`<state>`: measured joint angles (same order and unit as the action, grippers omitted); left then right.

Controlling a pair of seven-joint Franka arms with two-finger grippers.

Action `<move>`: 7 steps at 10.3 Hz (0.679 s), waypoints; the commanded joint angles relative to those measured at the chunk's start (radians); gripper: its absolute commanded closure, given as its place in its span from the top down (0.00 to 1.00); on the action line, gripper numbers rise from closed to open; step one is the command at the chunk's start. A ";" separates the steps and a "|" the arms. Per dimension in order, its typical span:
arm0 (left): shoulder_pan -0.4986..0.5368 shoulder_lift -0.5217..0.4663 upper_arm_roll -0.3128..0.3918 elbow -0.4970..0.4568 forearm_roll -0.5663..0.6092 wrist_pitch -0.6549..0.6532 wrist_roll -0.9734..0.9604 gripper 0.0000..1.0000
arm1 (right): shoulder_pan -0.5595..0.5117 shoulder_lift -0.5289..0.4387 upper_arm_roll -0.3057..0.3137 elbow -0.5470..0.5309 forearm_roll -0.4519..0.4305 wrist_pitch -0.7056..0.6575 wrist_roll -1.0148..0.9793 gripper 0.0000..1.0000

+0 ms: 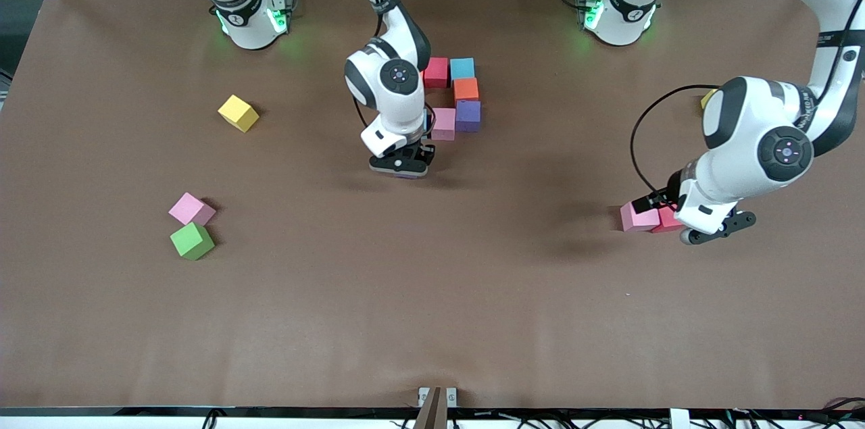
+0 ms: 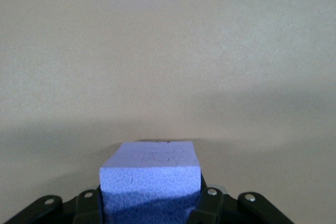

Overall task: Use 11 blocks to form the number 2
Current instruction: 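Place blue with the right gripper while the left gripper grasps the pink cube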

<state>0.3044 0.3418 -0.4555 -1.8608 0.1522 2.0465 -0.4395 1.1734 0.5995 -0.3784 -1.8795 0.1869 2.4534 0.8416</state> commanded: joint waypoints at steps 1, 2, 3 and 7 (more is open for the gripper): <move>0.008 0.011 -0.011 -0.006 0.041 -0.008 0.170 1.00 | -0.004 -0.041 0.027 -0.021 -0.033 -0.011 0.039 0.06; 0.012 0.019 -0.011 -0.006 0.102 -0.003 0.264 1.00 | -0.006 -0.047 0.033 -0.026 -0.033 -0.013 0.037 0.06; 0.013 0.026 -0.011 -0.006 0.119 0.000 0.345 1.00 | -0.006 -0.050 0.038 -0.027 -0.033 -0.014 0.030 0.06; 0.045 0.059 -0.009 0.003 0.128 0.023 0.577 1.00 | -0.029 -0.082 0.078 -0.096 -0.037 0.045 -0.031 0.06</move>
<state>0.3382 0.3847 -0.4539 -1.8649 0.2528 2.0559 0.0898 1.1715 0.5745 -0.3279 -1.9068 0.1765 2.4677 0.8342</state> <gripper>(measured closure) 0.000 0.441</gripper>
